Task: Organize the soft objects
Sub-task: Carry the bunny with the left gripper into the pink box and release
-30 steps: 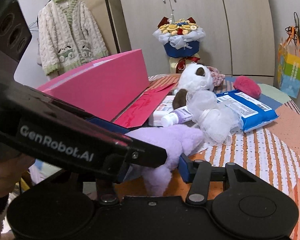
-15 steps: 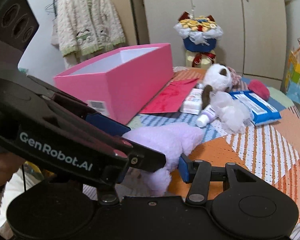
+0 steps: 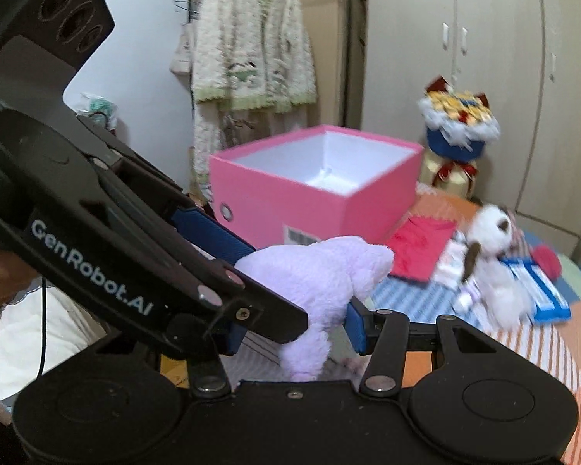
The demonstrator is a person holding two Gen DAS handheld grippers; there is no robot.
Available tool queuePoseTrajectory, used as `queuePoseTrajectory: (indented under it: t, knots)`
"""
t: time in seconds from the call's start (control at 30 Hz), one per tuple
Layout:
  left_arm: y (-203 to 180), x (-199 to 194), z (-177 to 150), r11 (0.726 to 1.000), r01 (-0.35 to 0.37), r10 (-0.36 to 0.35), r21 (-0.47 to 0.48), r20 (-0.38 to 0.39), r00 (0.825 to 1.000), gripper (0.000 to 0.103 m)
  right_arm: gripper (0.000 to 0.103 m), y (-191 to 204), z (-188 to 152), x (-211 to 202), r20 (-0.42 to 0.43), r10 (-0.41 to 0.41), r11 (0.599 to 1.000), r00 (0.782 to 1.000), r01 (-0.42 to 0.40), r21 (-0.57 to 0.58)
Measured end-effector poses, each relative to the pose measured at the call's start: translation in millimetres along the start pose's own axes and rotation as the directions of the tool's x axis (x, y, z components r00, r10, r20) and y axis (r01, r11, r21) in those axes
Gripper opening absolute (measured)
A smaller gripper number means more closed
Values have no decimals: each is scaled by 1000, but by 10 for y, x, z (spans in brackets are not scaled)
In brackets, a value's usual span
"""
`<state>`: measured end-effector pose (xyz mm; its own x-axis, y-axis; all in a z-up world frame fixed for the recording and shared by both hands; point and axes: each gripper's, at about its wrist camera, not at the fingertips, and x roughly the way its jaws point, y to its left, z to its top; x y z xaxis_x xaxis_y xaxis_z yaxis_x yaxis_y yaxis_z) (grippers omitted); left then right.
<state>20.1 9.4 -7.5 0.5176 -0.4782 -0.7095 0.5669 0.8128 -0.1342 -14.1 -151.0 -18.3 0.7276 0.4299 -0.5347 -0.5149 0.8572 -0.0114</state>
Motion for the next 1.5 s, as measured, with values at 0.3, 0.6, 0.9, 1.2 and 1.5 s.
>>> queuePoseTrajectory:
  t: [0.3, 0.6, 0.9, 1.2, 1.5]
  knots:
    - [316, -273, 232, 998, -47, 48, -30, 51, 998, 63, 56, 159, 433, 120, 41, 29, 998, 999, -26, -54]
    - [708, -289, 609, 997, -78, 80, -29, 87, 993, 63, 56, 96, 911, 409, 76, 55, 993, 996, -46, -112]
    - [1354, 254, 1197, 991, -27, 36, -130, 67, 997, 64, 56, -263, 1369, 1031, 26, 53, 987, 998, -48, -156]
    - [2105, 1172, 1639, 959, 0, -12, -282, -41, 999, 64, 56, -771, 1647, 2009, -114, 49, 979, 992, -70, -189]
    - [2543, 1730, 1666, 902, 44, -88, -429, -83, 993, 63, 56, -940, 1814, 2703, -324, 17, 965, 946, -100, -243]
